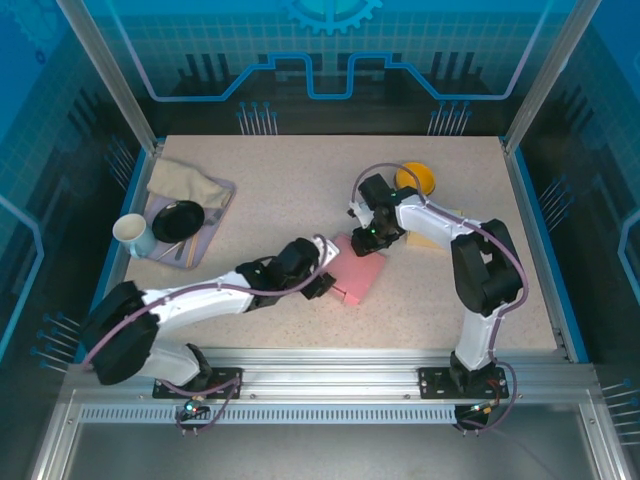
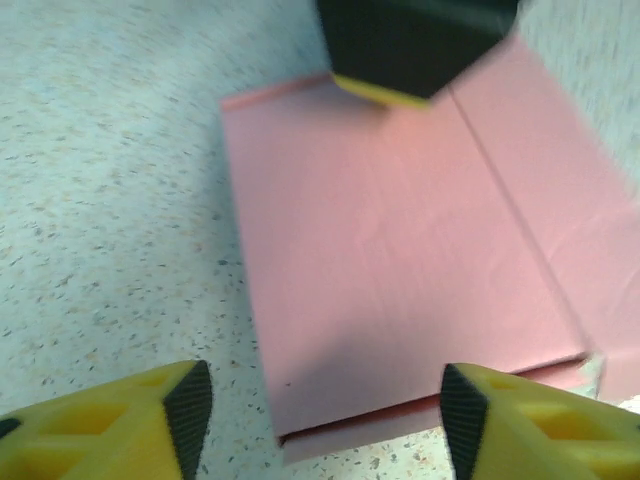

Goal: Fold the paper box

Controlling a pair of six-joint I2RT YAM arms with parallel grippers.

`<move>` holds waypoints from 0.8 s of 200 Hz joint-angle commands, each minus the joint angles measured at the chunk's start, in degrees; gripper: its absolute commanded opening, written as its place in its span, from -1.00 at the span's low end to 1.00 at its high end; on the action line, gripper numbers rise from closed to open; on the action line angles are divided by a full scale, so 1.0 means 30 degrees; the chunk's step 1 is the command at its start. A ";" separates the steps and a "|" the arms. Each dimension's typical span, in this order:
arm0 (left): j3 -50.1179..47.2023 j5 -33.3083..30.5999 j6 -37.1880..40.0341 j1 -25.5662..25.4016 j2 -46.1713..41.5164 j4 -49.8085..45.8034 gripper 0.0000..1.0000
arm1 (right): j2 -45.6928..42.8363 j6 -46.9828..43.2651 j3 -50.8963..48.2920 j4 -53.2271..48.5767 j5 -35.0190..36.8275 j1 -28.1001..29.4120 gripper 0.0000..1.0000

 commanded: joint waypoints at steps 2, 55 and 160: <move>-0.0628 0.1346 -0.3620 0.0319 -0.1950 -0.0747 0.42 | -0.0895 0.0721 -0.0455 0.0165 0.0331 0.0124 -0.31; 0.0148 0.0319 -1.2652 0.0730 -0.1598 -0.4514 0.51 | -0.0580 0.1780 -0.0537 0.0701 -0.0062 0.0792 -0.29; 0.2788 0.1204 -1.8942 0.2062 0.5835 -0.3425 0.40 | -0.2466 0.5032 -0.3700 0.3740 0.0540 0.1345 -0.24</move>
